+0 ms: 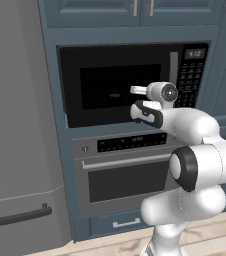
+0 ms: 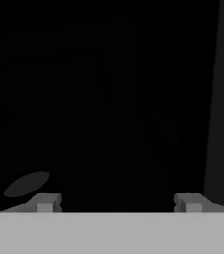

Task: Pick the mug from the counter and place it inside the microwave. Then close the microwave.

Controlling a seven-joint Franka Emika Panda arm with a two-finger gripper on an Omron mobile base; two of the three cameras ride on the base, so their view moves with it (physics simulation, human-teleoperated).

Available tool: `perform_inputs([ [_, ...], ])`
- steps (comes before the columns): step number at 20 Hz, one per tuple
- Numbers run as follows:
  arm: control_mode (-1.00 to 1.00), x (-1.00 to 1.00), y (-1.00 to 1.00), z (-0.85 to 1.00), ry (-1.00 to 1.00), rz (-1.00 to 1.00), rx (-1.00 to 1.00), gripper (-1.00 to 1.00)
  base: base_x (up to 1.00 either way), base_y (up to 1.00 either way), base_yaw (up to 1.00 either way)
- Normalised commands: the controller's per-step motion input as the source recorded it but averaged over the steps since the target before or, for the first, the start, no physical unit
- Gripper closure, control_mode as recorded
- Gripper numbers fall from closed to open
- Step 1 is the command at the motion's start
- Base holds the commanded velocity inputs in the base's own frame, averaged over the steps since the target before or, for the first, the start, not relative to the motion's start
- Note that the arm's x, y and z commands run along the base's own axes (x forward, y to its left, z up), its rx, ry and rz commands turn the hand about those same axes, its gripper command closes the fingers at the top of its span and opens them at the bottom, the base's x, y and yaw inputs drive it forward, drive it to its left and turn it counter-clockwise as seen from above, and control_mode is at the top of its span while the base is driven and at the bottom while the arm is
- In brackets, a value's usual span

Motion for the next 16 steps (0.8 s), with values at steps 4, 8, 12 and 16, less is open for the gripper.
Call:
perform_inputs([
  [4,-1.0,0.54,0.0,-0.01,0.0,0.0,0.0,-1.0,0.0,0.0,0.0],
  [8,-1.0,0.56,0.0,-0.04,0.0,0.0,0.0,-1.0,0.0,0.0,0.0],
  [12,-1.0,0.51,0.0,0.0,0.0,0.0,0.0,-1.0,0.0,0.0,0.0],
  [16,-1.0,0.73,0.0,-0.01,0.0,0.0,0.0,-1.0,0.0,0.0,0.0],
])
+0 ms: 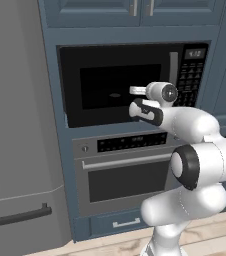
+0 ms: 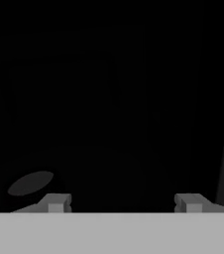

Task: Pick the mug from the counter and place it inside the microwave. Then close the microwave.

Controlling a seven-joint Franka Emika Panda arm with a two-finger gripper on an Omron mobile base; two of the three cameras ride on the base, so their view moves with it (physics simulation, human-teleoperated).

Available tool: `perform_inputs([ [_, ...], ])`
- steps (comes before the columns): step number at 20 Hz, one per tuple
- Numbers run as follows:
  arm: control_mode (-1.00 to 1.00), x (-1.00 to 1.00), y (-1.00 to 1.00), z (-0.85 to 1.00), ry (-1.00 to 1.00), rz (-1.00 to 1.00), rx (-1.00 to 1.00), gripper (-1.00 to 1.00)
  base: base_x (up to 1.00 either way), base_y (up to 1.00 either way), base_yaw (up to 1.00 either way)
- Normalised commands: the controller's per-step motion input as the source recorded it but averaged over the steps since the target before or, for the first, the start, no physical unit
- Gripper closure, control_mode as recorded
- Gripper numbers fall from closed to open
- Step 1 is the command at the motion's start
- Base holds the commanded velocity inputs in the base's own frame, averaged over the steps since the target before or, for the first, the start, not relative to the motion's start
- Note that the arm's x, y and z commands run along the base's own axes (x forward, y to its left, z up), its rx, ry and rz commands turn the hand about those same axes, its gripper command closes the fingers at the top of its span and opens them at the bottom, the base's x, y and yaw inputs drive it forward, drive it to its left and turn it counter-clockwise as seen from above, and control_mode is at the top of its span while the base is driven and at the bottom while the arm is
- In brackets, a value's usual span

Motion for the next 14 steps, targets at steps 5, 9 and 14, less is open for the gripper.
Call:
perform_inputs([
  [5,-1.0,0.21,0.0,0.0,0.0,0.0,0.0,-1.0,0.0,0.0,0.0],
  [9,-1.0,0.0,0.0,0.0,0.0,0.0,0.0,-1.0,0.0,0.0,0.0],
  [14,-1.0,0.0,0.0,0.0,0.0,0.0,0.0,-1.0,0.0,0.0,0.0],
])
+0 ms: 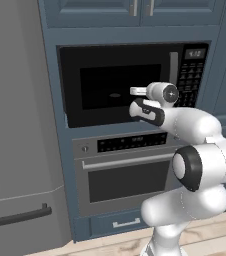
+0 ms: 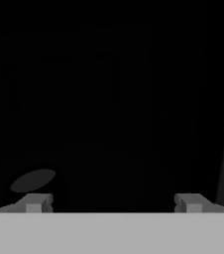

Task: Pick the mug from the counter and place it inside the microwave. Then close the microwave.

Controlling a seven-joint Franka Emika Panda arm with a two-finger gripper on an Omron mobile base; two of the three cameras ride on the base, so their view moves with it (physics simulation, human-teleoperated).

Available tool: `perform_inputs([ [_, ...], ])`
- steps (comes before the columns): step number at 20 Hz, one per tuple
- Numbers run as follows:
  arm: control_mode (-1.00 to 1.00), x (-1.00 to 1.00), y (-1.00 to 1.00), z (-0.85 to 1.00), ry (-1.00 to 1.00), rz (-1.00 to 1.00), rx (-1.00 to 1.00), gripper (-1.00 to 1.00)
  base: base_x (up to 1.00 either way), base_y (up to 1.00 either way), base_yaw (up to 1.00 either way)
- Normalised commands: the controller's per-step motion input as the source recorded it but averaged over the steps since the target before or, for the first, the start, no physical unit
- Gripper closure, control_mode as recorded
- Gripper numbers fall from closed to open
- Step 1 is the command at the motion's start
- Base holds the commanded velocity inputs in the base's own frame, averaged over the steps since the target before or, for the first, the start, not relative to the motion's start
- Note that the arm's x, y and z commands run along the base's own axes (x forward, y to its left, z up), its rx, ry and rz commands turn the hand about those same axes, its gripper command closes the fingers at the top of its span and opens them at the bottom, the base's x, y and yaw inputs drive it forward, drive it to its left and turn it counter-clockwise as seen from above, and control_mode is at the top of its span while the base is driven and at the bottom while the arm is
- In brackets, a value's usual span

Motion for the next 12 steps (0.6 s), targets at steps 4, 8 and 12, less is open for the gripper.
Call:
perform_inputs([
  [4,-1.0,0.0,0.0,0.0,0.0,0.0,0.0,-1.0,0.0,0.0,0.0],
  [8,-1.0,-0.07,0.0,0.0,-0.01,0.0,0.0,-1.0,0.0,0.0,0.0],
  [12,-1.0,-0.32,0.0,0.0,-0.07,0.0,0.0,-1.0,0.0,0.0,0.0],
])
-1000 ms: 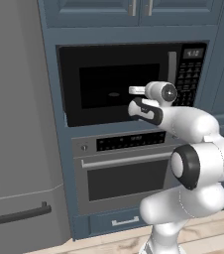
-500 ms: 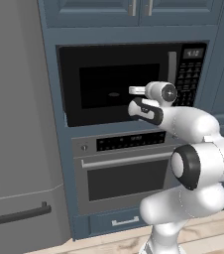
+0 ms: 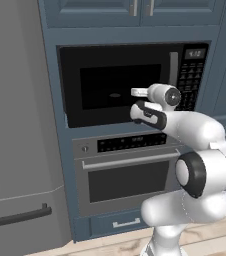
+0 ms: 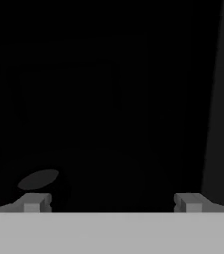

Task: Pick the mug from the counter and place it inside the microwave. Then close the microwave.

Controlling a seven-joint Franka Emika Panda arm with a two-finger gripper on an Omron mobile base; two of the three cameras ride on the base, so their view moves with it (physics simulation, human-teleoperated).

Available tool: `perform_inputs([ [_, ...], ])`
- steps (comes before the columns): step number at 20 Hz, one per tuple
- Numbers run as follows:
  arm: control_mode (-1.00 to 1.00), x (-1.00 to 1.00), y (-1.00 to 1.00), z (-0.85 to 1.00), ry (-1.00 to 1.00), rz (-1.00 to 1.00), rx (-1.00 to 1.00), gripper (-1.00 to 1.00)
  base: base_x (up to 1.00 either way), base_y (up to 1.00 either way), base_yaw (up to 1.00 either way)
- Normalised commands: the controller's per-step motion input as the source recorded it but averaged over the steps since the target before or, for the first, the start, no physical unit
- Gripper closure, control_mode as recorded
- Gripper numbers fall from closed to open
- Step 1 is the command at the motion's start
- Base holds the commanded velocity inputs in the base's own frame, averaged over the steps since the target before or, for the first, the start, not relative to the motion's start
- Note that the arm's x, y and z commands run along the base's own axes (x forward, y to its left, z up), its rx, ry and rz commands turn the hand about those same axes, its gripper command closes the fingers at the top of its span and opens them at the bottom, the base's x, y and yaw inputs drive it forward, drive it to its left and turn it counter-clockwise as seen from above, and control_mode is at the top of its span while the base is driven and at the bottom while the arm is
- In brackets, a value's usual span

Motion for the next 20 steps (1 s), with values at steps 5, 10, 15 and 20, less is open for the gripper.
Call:
perform_inputs([
  [5,-1.0,-0.56,0.0,0.0,-0.11,0.0,0.0,-1.0,0.0,0.0,0.0],
  [10,-1.0,-0.51,0.01,0.01,-0.05,0.0,0.0,-1.0,0.0,0.0,0.0],
  [15,-1.0,-0.15,0.0,0.04,0.0,0.0,0.0,-1.0,0.0,0.0,0.0],
  [20,-1.0,0.0,0.0,0.0,0.0,0.0,0.0,-1.0,0.0,0.0,0.0],
])
